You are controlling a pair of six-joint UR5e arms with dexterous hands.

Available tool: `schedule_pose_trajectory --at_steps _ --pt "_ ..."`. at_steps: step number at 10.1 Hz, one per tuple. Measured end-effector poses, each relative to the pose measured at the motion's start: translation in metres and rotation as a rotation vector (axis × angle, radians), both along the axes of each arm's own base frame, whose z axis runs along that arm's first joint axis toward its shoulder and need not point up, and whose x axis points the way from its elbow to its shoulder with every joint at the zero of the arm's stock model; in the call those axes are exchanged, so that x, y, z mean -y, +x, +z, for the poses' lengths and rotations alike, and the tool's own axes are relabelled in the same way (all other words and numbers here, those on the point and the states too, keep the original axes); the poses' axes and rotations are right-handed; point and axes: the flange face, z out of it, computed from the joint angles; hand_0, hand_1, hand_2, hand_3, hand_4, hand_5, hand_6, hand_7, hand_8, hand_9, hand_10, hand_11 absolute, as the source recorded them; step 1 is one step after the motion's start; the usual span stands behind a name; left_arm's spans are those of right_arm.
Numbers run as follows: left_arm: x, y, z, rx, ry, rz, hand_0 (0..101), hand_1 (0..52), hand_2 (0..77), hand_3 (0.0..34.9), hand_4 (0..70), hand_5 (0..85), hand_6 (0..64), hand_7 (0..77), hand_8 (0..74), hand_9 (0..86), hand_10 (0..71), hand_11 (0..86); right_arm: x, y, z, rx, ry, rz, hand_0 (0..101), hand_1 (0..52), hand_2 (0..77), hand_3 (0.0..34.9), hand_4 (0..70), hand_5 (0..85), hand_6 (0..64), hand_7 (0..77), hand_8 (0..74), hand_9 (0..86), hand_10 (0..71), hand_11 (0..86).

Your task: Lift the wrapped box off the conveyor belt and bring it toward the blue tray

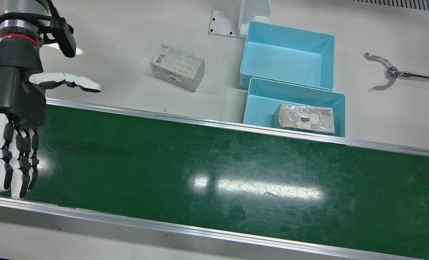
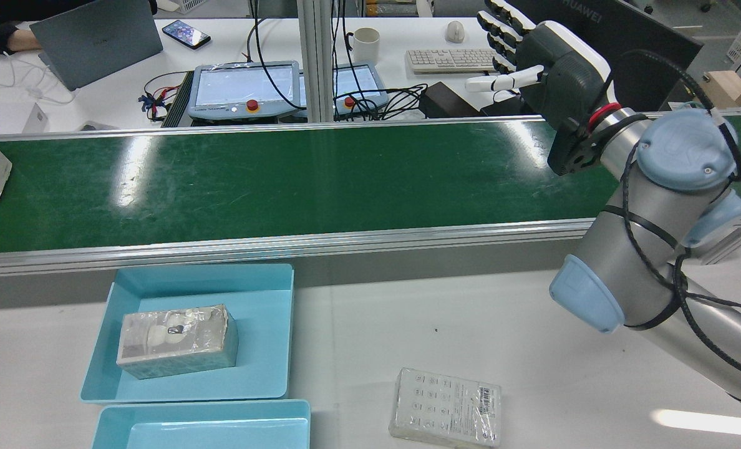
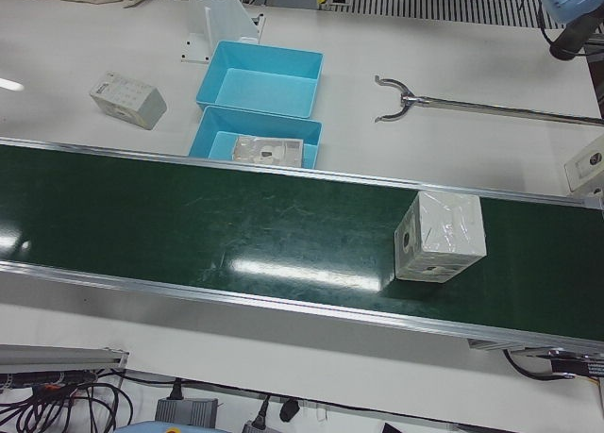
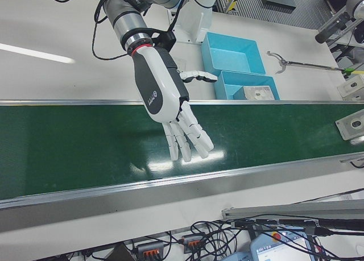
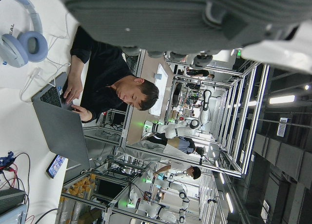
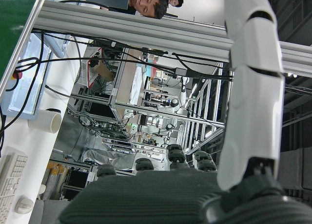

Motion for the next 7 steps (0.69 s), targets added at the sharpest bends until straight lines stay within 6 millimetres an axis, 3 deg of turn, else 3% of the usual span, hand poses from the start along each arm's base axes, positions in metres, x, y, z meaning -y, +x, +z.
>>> schedule_pose_trajectory --at_steps 7 --pt "0.0000 0.0000 0.0000 0.000 0.000 0.000 0 0.0 0.5 0.0 0.0 1.1 0.0 0.0 0.0 0.0 0.5 0.0 0.0060 -0.0070 0.0043 0.003 0.006 -0.004 47 14.7 17.5 15.6 0.0 8.2 0.0 0.5 0.5 1.6 0.0 0.5"
